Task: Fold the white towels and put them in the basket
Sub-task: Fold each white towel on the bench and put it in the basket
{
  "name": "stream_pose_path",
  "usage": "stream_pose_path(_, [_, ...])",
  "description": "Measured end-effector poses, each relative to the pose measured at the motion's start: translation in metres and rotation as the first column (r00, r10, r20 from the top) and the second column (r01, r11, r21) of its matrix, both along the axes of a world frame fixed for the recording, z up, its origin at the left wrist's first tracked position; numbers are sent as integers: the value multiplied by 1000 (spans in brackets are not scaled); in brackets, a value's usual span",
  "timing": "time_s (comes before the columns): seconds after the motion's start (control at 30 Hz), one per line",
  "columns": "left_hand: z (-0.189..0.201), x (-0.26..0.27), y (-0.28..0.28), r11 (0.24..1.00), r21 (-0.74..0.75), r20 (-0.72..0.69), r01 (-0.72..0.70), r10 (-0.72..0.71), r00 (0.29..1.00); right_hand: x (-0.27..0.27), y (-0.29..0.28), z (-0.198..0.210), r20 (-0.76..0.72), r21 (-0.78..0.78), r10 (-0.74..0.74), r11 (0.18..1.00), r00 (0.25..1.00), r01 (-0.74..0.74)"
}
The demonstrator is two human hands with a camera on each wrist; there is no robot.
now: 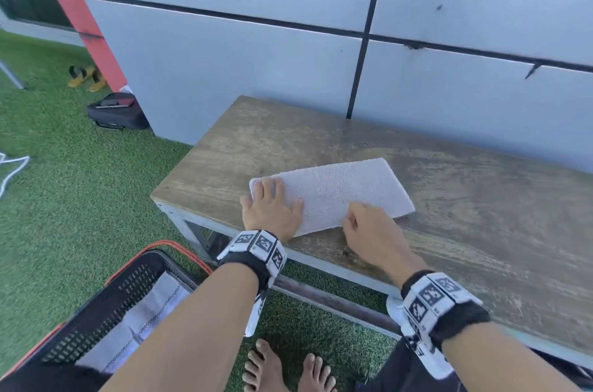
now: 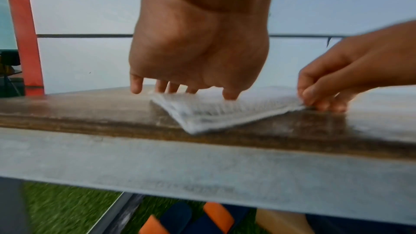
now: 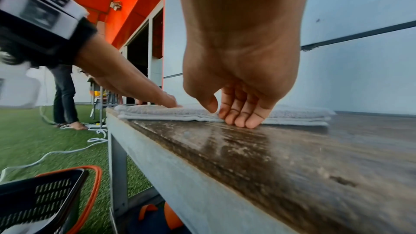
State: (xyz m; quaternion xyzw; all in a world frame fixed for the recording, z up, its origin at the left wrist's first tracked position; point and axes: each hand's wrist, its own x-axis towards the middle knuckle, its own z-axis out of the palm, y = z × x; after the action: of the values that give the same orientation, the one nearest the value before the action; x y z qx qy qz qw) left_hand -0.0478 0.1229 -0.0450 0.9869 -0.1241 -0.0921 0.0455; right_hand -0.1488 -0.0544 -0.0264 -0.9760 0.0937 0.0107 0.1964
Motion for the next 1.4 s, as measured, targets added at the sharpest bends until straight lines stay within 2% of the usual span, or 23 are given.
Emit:
stream_pose_path(0.1, [20, -18, 1, 997, 67, 13, 46, -47, 999, 5, -10, -1, 8, -17, -16, 1000, 1000, 16])
stream_pose_path(0.2, [22, -31, 14, 963, -192, 8, 189, -191, 981, 4, -18, -2, -68, 42, -36, 998, 997, 39])
stream_pose_path(0.27, [12, -39, 29, 919, -274, 17, 285, -291, 956, -2, -20, -6, -108, 87, -13, 996, 994, 23])
stream_pose_path(0.37, [-3, -52, 43, 891, -175, 52, 418, -415, 908, -14, -24, -16, -135, 104, 45, 994, 990, -31])
stream_pose_path(0.43, [-7, -56, 44, 892, -100, 118, 442, -430, 895, -21, -25, -19, -142, 142, 58, 989, 988, -37])
stream_pose_path(0.5, [-8, -54, 41, 898, -140, 166, 418, -395, 904, -27, -24, -17, -163, 211, 70, 977, 984, -35])
stream_pose_path(0.57, [-8, -52, 39, 886, -233, 142, 401, -377, 915, -36, -24, -13, -192, 261, 94, 964, 977, -41])
stream_pose_path(0.67, [-2, -46, 39, 839, -409, 48, 359, -373, 926, -45, -27, -11, -228, 270, 137, 960, 964, -73])
stream_pose_path(0.83, [14, -34, 35, 744, -610, 16, 272, -332, 943, -49, -29, -10, -244, 244, 212, 958, 946, -151])
stream_pose_path(0.9, [27, -37, 30, 678, -712, -34, 182, -293, 955, -50, -28, -9, -193, 255, 199, 956, 961, -147])
stream_pose_path(1.03, [44, -50, 28, 548, -827, -21, 130, -261, 965, -50, -24, -5, 80, 293, 58, 953, 995, -79])
stream_pose_path(1.13, [48, -53, 30, 490, -866, 12, 102, -183, 983, -55, -17, 7, 205, 459, 39, 879, 978, -131])
stream_pose_path(1.2, [49, -55, 32, 482, -869, 28, 109, -173, 985, -58, -12, 18, 219, 552, 39, 819, 975, -157])
stream_pose_path(1.27, [47, -58, 35, 495, -862, 26, 106, -165, 986, -56, -9, 20, 201, 532, 50, 833, 978, -152])
stream_pose_path(1.4, [27, -60, 42, 604, -797, -56, 29, -123, 991, -48, -6, 9, 88, 518, 34, 852, 996, -75])
